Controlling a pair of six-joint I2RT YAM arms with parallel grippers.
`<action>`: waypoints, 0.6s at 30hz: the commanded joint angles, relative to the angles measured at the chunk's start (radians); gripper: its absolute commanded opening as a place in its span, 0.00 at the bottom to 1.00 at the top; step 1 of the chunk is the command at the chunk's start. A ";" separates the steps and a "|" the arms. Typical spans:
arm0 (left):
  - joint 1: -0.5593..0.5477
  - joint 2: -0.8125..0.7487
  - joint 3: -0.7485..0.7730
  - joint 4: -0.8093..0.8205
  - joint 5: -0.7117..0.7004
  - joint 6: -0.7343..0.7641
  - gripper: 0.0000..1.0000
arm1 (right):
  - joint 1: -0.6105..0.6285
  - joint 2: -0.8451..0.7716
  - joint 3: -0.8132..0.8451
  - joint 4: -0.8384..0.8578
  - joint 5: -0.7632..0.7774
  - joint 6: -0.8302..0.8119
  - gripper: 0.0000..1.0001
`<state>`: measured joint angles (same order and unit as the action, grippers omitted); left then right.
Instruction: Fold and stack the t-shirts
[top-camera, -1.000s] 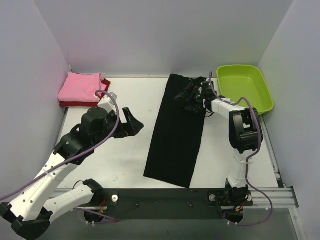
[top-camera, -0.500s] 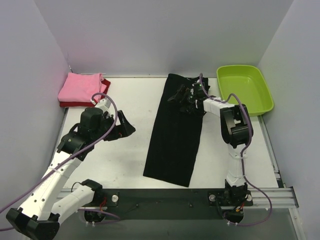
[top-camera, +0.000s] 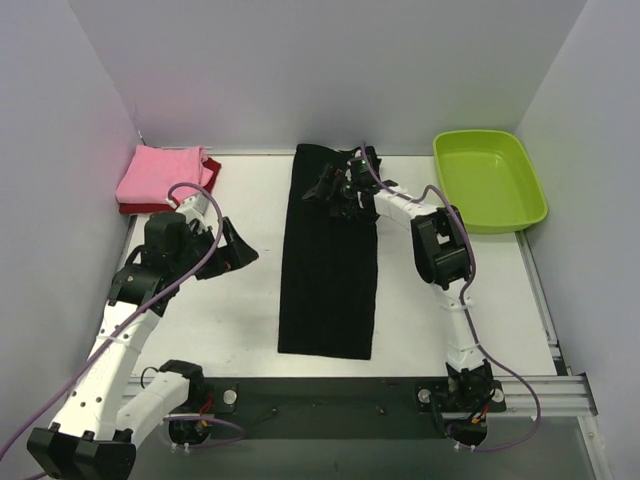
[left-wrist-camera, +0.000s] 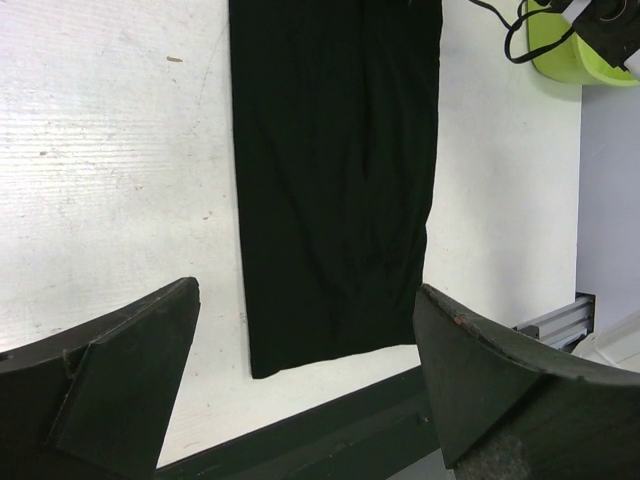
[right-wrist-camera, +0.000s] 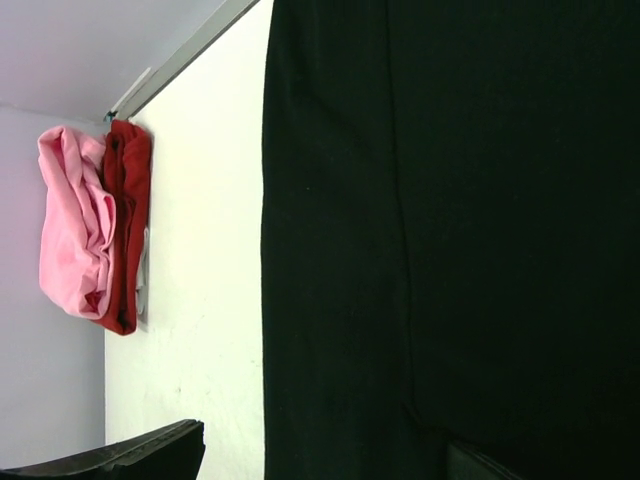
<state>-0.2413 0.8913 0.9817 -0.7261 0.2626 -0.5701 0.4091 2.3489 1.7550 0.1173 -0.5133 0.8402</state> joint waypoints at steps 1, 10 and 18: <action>0.028 -0.006 -0.018 0.030 0.064 0.029 0.97 | 0.045 0.058 0.069 -0.102 0.002 -0.023 1.00; 0.037 -0.014 -0.093 0.074 0.076 0.003 0.97 | 0.054 0.020 0.094 -0.114 0.010 -0.036 1.00; 0.039 0.027 -0.095 0.111 0.053 0.012 0.97 | 0.020 -0.342 0.061 -0.264 0.214 -0.242 1.00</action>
<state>-0.2115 0.8970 0.8791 -0.6918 0.3180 -0.5663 0.4442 2.2852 1.8027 -0.0357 -0.4412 0.7551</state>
